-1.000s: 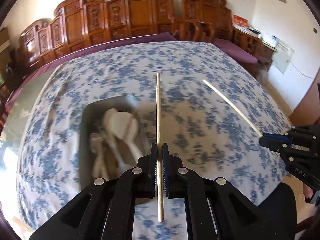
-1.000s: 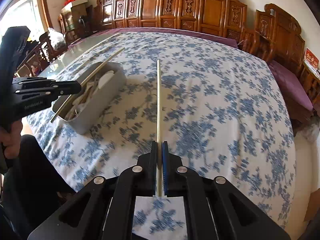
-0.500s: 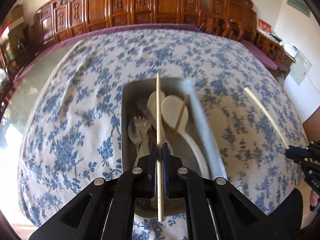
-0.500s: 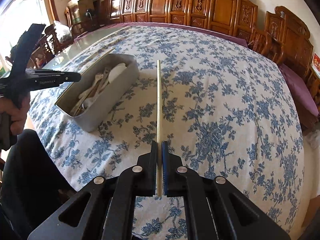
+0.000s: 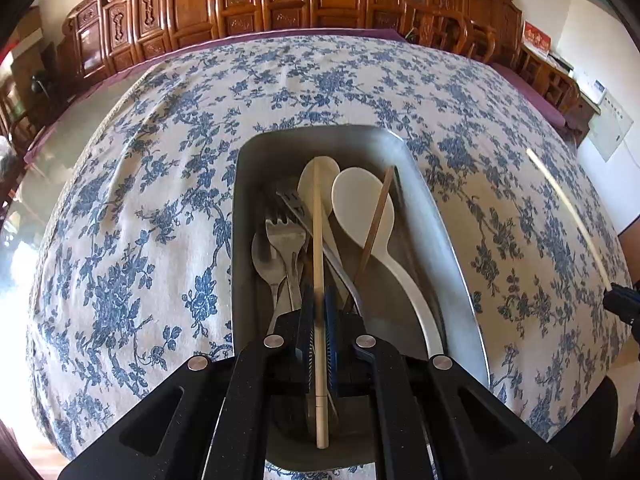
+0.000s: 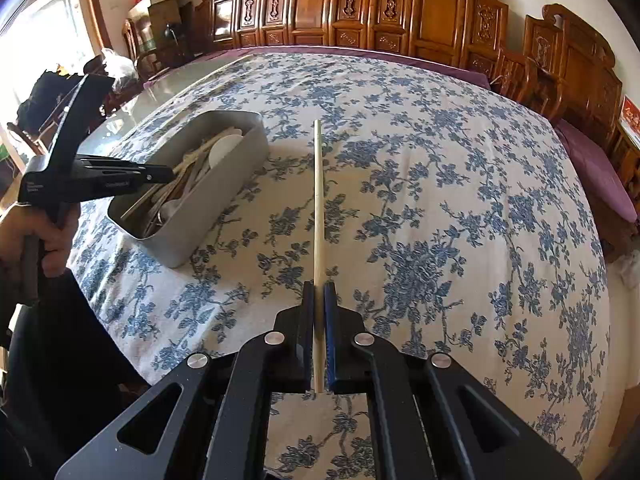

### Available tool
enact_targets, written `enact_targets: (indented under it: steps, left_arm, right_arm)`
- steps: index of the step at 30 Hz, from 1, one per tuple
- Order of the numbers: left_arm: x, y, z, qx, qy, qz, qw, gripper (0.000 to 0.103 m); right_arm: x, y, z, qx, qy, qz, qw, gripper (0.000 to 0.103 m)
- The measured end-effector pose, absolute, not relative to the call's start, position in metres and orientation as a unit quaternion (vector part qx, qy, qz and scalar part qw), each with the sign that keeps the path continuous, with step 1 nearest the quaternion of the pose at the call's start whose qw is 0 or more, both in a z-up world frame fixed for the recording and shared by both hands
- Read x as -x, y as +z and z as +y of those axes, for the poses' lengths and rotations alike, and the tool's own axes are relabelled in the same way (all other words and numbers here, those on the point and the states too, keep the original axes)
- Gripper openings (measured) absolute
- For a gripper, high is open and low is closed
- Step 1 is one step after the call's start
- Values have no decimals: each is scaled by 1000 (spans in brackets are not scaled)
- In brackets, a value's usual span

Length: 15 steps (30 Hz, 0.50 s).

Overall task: Organize utensils
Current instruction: 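Carry the white chopstick into the grey tray and open the left gripper, then lower the white chopstick into the grey tray and open the right gripper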

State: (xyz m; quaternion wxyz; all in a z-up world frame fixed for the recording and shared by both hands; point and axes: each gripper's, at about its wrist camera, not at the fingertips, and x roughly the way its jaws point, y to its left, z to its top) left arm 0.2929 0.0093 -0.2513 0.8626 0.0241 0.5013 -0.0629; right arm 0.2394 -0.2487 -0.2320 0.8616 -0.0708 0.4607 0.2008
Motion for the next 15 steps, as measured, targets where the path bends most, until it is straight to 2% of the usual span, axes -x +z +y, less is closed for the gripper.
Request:
enact_targets:
  steps: [5,8,15]
  left_arm:
    - [-286,-240,19,-20,-64,491,869,7]
    - [-280,-228,28,-19,-63,480,875,13]
    - [-266,-198,51,-27,-59,455,888,13]
  right_arm:
    - [-240,-225,-231,70,210,455,862,6]
    - [-241,-221,-218,70,217,453,862,6]
    - [-248,-210,-176,72,238,446,860,6]
